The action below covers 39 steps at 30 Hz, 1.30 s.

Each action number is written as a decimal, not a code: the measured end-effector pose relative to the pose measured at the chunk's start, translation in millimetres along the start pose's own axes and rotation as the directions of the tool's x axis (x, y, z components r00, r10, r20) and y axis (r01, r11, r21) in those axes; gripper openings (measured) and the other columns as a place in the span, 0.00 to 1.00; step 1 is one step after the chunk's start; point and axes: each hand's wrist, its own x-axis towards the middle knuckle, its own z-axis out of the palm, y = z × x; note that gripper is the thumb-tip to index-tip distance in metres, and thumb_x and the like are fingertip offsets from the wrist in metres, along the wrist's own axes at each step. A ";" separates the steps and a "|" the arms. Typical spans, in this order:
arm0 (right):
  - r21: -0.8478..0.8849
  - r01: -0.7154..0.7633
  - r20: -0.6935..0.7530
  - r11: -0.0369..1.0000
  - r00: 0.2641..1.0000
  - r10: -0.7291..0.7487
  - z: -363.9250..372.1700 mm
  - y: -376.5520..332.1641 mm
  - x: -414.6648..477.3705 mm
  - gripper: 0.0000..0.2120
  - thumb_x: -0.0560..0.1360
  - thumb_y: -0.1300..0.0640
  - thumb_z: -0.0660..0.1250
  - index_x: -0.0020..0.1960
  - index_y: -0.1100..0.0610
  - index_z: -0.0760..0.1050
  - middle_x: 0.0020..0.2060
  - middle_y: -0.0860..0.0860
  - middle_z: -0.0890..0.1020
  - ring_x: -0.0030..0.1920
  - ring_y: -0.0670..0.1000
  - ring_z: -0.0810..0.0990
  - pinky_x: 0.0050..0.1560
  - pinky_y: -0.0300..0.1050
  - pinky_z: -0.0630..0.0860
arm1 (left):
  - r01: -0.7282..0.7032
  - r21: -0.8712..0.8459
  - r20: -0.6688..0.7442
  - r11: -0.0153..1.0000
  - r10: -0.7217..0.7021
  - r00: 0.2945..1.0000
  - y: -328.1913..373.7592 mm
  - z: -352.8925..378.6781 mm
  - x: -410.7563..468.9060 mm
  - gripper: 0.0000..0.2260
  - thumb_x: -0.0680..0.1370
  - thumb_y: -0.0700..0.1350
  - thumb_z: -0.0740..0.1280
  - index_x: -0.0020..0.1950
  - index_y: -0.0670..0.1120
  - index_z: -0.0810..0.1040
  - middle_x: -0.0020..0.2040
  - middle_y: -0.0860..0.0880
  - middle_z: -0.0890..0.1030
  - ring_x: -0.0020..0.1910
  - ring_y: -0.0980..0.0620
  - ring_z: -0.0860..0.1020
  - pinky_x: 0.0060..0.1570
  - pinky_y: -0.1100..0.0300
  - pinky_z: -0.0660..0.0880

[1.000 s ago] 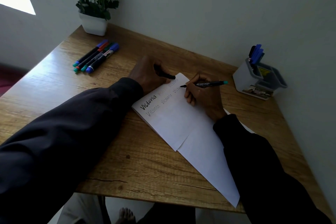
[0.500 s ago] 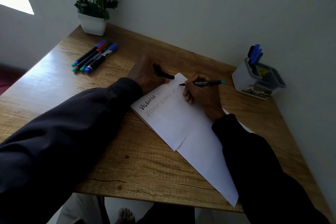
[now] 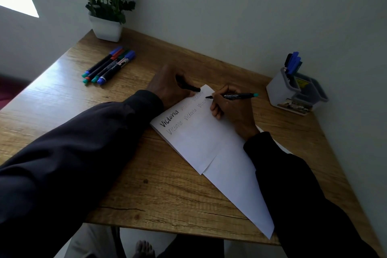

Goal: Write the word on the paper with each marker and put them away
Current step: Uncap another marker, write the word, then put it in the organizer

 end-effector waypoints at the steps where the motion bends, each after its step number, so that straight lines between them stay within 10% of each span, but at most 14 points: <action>1: 0.002 -0.002 -0.010 1.000 1.000 0.002 -0.1 -0.2 0.1 0.09 0.79 0.65 0.69 0.40 0.59 0.77 0.30 0.57 0.83 0.25 0.53 0.80 0.25 0.41 0.75 | -0.002 -0.003 -0.003 1.000 0.002 1.000 0.5 0.0 -0.1 0.09 0.69 0.43 0.79 0.46 0.44 0.85 0.43 0.52 0.84 0.42 0.59 0.82 0.42 0.64 0.79; 22: 0.038 -0.067 -0.124 0.997 0.990 0.071 1.9 -3.4 0.6 0.12 0.76 0.67 0.70 0.37 0.58 0.74 0.30 0.60 0.83 0.24 0.54 0.80 0.24 0.41 0.75 | -0.011 0.011 -0.002 1.000 0.011 1.000 -0.6 0.2 0.4 0.08 0.70 0.44 0.79 0.46 0.44 0.85 0.43 0.52 0.84 0.41 0.60 0.81 0.38 0.69 0.76; 39: 0.479 -0.110 -0.130 0.871 0.972 0.194 -13.0 -9.2 6.1 0.09 0.79 0.67 0.64 0.40 0.63 0.74 0.29 0.57 0.83 0.25 0.52 0.79 0.26 0.40 0.74 | 0.011 0.013 -0.024 1.000 -0.011 1.000 -1.1 2.2 0.1 0.08 0.68 0.44 0.80 0.44 0.45 0.85 0.40 0.53 0.85 0.41 0.58 0.82 0.40 0.63 0.79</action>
